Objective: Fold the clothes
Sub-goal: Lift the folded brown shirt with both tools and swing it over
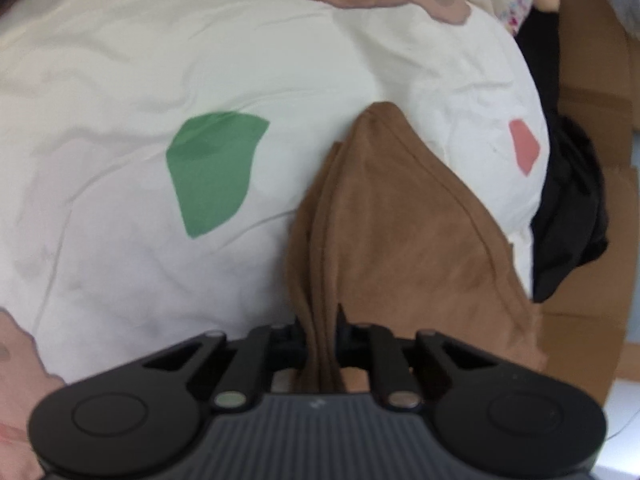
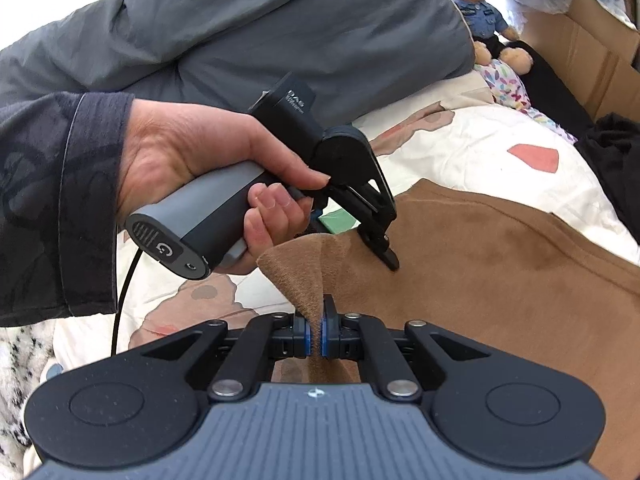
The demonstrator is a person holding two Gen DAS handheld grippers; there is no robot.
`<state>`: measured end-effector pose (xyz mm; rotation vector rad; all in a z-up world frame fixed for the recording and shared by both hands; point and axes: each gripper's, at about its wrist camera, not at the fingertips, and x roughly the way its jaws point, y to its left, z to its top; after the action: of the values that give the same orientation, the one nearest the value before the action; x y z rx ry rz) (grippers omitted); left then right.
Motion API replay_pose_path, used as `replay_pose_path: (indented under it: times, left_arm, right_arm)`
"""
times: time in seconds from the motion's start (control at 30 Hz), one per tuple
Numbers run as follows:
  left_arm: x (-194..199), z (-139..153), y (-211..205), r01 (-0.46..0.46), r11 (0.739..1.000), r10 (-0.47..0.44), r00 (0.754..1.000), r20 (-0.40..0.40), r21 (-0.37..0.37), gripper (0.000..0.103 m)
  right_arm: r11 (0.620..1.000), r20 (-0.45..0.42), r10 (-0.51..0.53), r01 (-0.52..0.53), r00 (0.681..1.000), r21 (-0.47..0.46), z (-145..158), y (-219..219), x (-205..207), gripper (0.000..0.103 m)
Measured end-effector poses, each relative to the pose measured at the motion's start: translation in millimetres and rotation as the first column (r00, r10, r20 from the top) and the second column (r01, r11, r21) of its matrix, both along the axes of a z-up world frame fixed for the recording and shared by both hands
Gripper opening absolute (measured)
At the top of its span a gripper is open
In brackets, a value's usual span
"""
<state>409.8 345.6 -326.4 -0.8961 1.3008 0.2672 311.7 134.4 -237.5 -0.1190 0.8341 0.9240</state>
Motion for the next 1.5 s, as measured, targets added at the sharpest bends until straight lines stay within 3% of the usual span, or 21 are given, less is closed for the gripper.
replay_pose_path:
  times: [0.2,0.5,0.8,1.17,1.5]
  left_arm:
    - [11.3,17.5,-16.0,0.052,0.994,-0.05,0.998,-0.023,0.098,0.009]
    - [14.6,36.1,-26.9,0.053,0.985,-0.049,0.998,-0.025,0.166,0.009]
    - [31.2,71.1,-64.7,0.084,0.96,-0.084,0.996,-0.012,0.265,0.009]
    - [63.5,113.0,-160.1,0.208,0.899,-0.223,0.975,-0.006,0.385,0.009]
    - [81.8,108.3,-254.1,0.317,0.843,-0.34,0.94,-0.026,0.434,0.009]
  right_arm:
    - [0.997,-0.028,-0.045,0.046,0.999,0.056,-2.0,-16.5,4.1,0.005]
    - [0.981,-0.066,-0.112,0.121,0.991,0.151,-1.8,-48.5,8.6,0.005]
    - [0.946,-0.116,-0.179,0.203,0.977,0.253,2.5,-88.5,15.1,0.004]
    - [0.88,-0.162,-0.313,0.349,0.936,0.321,18.2,-166.2,18.3,0.004]
    - [0.798,-0.23,-0.442,0.497,0.867,0.341,13.9,-247.5,17.1,0.004]
